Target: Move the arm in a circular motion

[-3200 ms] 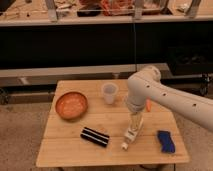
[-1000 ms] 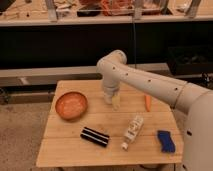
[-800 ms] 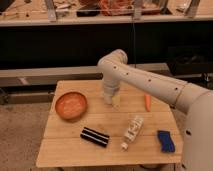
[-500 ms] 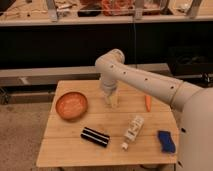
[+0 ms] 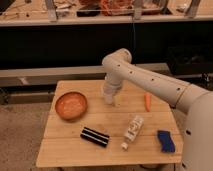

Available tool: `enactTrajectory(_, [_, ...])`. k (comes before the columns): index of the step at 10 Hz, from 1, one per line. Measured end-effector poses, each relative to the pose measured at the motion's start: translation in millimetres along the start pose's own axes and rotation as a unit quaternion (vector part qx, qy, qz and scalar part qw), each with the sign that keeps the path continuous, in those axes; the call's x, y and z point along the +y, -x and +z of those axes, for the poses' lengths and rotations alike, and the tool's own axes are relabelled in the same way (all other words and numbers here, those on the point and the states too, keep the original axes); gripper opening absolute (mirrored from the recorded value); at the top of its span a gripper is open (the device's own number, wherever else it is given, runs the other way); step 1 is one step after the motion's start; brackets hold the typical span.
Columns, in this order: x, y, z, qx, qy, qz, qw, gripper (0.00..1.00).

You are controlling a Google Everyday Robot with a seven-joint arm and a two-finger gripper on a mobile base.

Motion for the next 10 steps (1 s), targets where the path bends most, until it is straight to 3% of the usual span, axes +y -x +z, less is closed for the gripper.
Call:
enactTrajectory(3, [6.5,-18.6,-1.8,-0.003,0.0,0.003,1.0,0.8])
enactTrajectory(6, [8.9,-21.9,-2.5,-0.009,-0.001,0.007,0.9999,0.8])
enactTrajectory(10, [34.3,-50.5,-5.6,-0.016,-0.001,0.023,0.9996,0.8])
